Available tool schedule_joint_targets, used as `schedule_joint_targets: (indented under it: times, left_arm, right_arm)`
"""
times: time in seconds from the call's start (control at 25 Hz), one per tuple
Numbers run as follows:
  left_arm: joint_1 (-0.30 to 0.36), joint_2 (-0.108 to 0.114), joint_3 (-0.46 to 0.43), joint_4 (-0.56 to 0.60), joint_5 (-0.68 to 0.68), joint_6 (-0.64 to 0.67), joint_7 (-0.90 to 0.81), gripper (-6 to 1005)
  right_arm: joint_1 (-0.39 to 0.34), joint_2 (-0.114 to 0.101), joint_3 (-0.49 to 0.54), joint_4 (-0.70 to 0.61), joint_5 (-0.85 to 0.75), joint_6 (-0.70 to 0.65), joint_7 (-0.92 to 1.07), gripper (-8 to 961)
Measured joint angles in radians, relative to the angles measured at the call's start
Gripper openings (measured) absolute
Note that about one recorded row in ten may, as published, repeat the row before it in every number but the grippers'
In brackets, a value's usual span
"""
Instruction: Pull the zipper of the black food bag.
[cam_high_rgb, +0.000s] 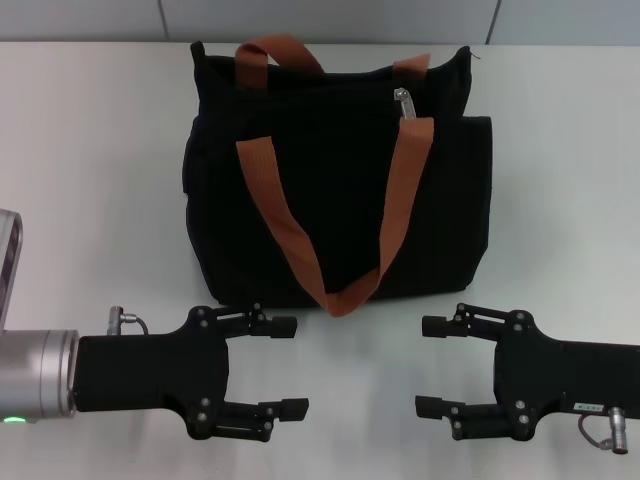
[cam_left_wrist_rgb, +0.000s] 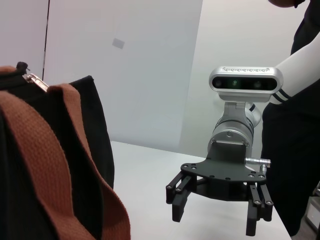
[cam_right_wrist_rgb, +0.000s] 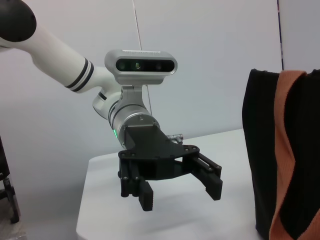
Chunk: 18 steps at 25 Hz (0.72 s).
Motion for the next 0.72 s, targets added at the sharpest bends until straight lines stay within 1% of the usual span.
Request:
schedule_joint_targets:
  times: [0.72]
  left_arm:
    - [0.009, 0.003, -0.001, 0.0, 0.002, 0.0, 0.001, 826]
  right_arm:
    - [0.005, -0.001, -0.001, 0.0, -0.001, 0.0, -0.001, 813]
